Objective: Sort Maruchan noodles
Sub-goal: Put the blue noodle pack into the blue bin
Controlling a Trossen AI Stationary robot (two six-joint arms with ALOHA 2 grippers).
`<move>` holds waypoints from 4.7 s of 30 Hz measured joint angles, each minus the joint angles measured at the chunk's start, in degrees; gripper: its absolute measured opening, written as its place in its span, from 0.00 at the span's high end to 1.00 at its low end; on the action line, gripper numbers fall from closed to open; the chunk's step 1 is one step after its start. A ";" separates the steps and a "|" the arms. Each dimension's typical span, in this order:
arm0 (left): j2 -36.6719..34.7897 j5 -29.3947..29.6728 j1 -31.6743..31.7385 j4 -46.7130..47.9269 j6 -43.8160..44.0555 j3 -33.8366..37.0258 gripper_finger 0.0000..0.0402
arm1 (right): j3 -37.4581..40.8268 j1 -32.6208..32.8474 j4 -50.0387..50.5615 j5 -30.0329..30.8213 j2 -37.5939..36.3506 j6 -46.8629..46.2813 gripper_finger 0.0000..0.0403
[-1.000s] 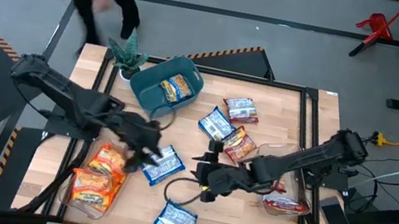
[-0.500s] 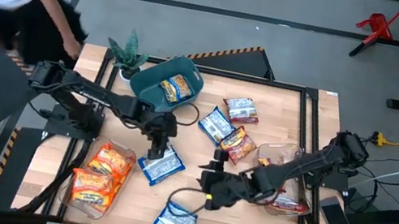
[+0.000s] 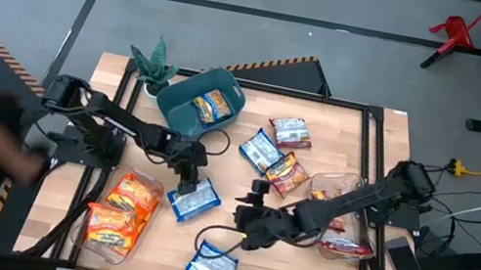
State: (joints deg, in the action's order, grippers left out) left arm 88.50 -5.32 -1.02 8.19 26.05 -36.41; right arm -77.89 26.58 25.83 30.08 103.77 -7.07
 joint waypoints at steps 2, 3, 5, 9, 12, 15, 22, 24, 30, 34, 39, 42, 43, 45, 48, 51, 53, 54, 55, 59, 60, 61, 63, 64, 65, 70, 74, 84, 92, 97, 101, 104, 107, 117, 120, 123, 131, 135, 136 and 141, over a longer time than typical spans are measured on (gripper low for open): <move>1.53 -0.15 0.00 -0.73 0.32 -0.13 0.64 | 0.00 -0.93 -1.87 -1.90 1.56 3.55 0.57; 1.98 -0.19 0.00 -0.80 0.32 -0.13 0.64 | 0.00 -1.33 -3.57 -3.11 2.40 5.72 0.57; 2.69 -0.31 0.00 -1.78 0.32 -0.19 0.64 | 0.00 -2.04 -6.48 -5.05 3.95 10.72 0.57; 2.84 -0.16 -0.02 -2.82 -0.03 -0.12 0.64 | 0.00 -2.77 -13.93 -5.65 6.32 20.74 0.57; 2.94 0.00 -0.02 -3.85 -0.14 -0.04 0.64 | 0.00 -3.82 -18.87 -8.60 8.29 27.29 0.57; 3.01 0.26 0.08 -4.45 -0.69 0.00 0.64 | -0.09 -4.36 -21.46 -12.10 10.52 31.54 0.57; 3.07 -0.20 0.59 -4.97 -0.93 0.03 0.64 | -0.02 -4.54 -25.09 -11.96 15.35 38.56 0.57; 3.07 -0.20 0.59 -5.03 -0.95 0.03 0.64 | -0.02 -4.52 -26.05 -10.61 16.18 38.92 0.55; 3.12 -0.18 0.74 -5.10 -1.10 0.03 0.64 | -0.02 -4.97 -27.17 -10.53 17.76 40.79 0.40; 3.15 -0.24 1.07 -5.23 -1.08 0.05 0.64 | -0.03 -5.72 -28.61 -9.89 19.42 42.88 0.31; 5.08 -1.02 1.18 -7.16 -0.83 -0.02 0.64 | -0.04 -6.34 -33.07 -6.57 22.05 47.43 0.27; 6.42 -2.34 1.27 -9.01 -0.84 -0.15 0.64 | -0.07 -7.36 -33.82 -6.56 22.86 47.68 0.28; 6.54 -2.38 1.25 -9.40 -0.84 -0.15 0.64 | -0.06 -7.70 -33.83 -6.38 22.96 46.69 0.30; 6.61 -2.48 1.25 -9.86 -0.82 -0.13 0.64 | -0.07 -8.35 -33.76 -5.22 22.92 46.06 0.33; 6.77 -2.65 1.25 -11.50 -0.27 0.09 0.64 | 0.00 -9.21 -34.75 -5.80 22.94 46.03 0.40; 6.83 -2.58 1.22 -12.35 0.43 0.09 0.64 | -0.02 -9.93 -36.32 -8.52 22.94 45.90 0.47; 6.85 -2.32 1.20 -12.01 0.49 0.09 0.64 | -0.01 -10.13 -36.08 -9.42 22.94 45.27 0.52; 6.85 -2.21 1.18 -12.00 0.60 0.09 0.64 | 0.00 -10.15 -36.11 -9.29 22.94 45.00 0.55; 6.85 -2.17 1.17 -12.08 0.73 0.09 0.64 | 0.00 -10.13 -36.25 -8.89 22.94 44.85 0.58; 6.85 -2.87 1.18 -12.78 1.71 0.07 0.64 | -0.02 -9.15 -36.34 -5.99 22.94 44.71 0.74; 6.75 -2.95 1.18 -12.83 1.77 0.07 0.64 | -0.02 -9.04 -36.41 -5.39 22.93 44.71 0.78; 6.39 -2.95 1.18 -12.81 1.80 0.09 0.64 | -0.02 -8.71 -36.45 -5.07 22.91 44.63 0.81; 5.55 -3.08 1.18 -12.74 1.89 0.09 0.64 | -0.09 -8.31 -36.51 -3.44 22.85 44.25 0.88; 4.88 -2.89 1.18 -12.47 1.92 0.13 0.64 | -0.09 -8.06 -36.66 -2.97 22.83 43.77 0.91; 3.93 -2.81 1.34 -11.98 2.06 0.23 0.64 | -0.13 -7.62 -36.65 -1.31 22.81 43.12 0.93; -2.28 -3.03 2.71 -9.70 2.47 0.24 0.64 | -0.13 -6.76 -35.27 1.29 21.62 39.67 0.99; -8.85 -3.40 3.99 -9.09 3.59 0.17 0.64 | -0.17 -6.21 -34.69 1.13 21.38 35.08 0.99; -31.57 -2.43 6.29 -4.47 3.00 -6.84 0.64 | -0.17 -6.36 -30.31 -0.24 15.44 23.63 1.00; -44.57 0.09 4.91 -4.37 1.28 -12.68 0.64 | -0.17 -12.71 -34.71 -5.90 4.91 20.64 1.00; -49.80 1.15 4.43 -4.49 0.32 -13.33 0.64 | -0.24 -19.76 -44.34 -11.23 1.73 15.60 1.00; -51.95 2.03 4.48 -4.25 -0.80 -13.33 0.64 | -0.28 -26.73 -53.34 -16.39 3.60 5.71 1.00; -52.70 1.93 4.46 -4.25 -1.17 -13.33 0.64 | -0.24 -30.15 -56.93 -16.69 6.62 -1.54 1.00; -53.24 1.99 4.48 -4.27 -1.28 -13.33 0.64 | -0.20 -31.81 -60.50 -16.72 9.64 -6.82 1.00; -53.36 2.32 4.48 -4.27 -4.05 -13.33 0.64 | -0.41 -32.43 -71.08 -8.40 18.05 -15.94 1.00; -53.36 3.31 4.48 -4.31 -4.67 -13.33 0.64 | -3.02 -32.62 -70.80 -8.49 21.32 -18.01 1.00; -53.36 3.38 4.48 -4.29 -5.03 -13.33 0.64 | -6.87 -32.62 -70.32 -9.00 24.93 -18.40 1.00; -53.36 3.34 4.48 -4.31 -5.20 -13.33 0.64 | -12.60 -32.73 -64.39 -6.14 27.58 -20.91 1.00; -53.36 3.34 4.48 -4.29 -5.24 -13.33 0.64 | -12.63 -32.62 -61.22 -5.17 27.64 -22.91 1.00; -53.36 3.34 4.48 -4.29 -5.25 -13.33 0.64 | -12.63 -32.62 -60.60 -5.04 27.64 -23.25 1.00; -53.36 3.34 4.48 -4.30 -5.26 -13.33 0.64 | -12.63 -32.71 -59.41 -5.15 27.64 -24.19 1.00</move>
State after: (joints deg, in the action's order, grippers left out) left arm 35.14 -1.98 3.46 3.89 20.80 -49.74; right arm -90.52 -6.13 -33.58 24.93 131.41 -31.27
